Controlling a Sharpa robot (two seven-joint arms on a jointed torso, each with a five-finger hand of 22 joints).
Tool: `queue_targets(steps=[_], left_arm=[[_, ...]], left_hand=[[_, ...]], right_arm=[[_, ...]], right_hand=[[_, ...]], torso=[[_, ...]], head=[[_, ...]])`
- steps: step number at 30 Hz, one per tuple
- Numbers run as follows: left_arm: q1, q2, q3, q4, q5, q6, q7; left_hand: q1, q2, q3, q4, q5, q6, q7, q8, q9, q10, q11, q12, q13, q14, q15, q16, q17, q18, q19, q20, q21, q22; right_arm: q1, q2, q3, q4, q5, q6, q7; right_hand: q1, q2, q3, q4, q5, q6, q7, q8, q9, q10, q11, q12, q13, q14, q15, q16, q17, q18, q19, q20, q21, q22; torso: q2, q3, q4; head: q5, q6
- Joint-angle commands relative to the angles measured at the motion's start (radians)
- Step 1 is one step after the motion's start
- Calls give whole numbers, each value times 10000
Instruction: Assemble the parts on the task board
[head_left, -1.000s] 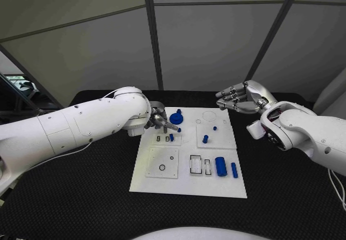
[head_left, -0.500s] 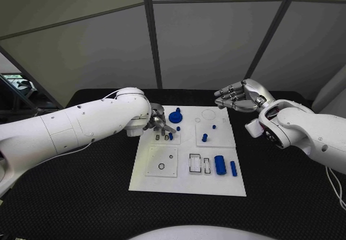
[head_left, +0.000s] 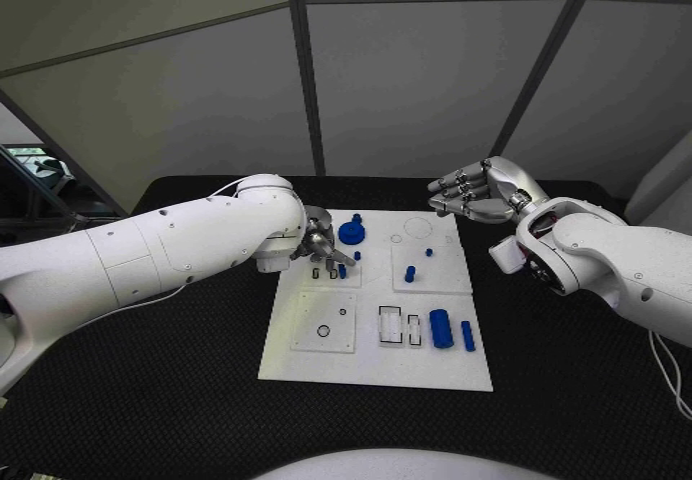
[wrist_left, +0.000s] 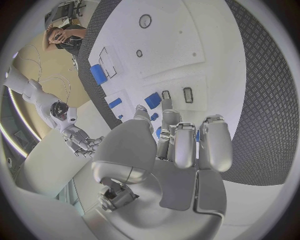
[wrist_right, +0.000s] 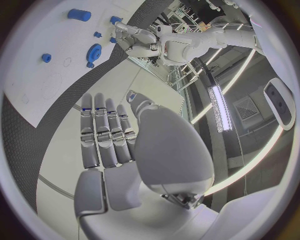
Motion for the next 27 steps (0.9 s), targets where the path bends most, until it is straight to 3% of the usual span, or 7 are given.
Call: queue_targets(steps=[1,27], left_arm=[[20,32,1,7,60,-56,128],[19,201,-2,-88,111,89,196]], left_hand=[[45,112,-36,-21,-35,-82,12,59,29,-64,5,-5,17,490,-69,-2,623,-682,60,-16,63,20],[548,262,47,-175,-23,-240,15,199,340,-98,7,-8,30,485,-66,-25,613,-686,42,-8,97,104]], right_arm=[[18,24,10,-9,-30,73,-11],[17,125,9,-105,-107,198,-76]], right_hand=[[-89,7,-14,-64,36,-26,14,-47,-10,-86,-4,-38,-7,-35,40,-35,-9,115,68,13,-51,-9],[-116,27,-22,-65,61,-34,26,-42,-8,-108,7,-36,-7,-47,49,-34,-39,115,88,23,-100,-46]], torso=[[4,6,1],[10,5,1]], head=[[-4,-12],[-51,-90]])
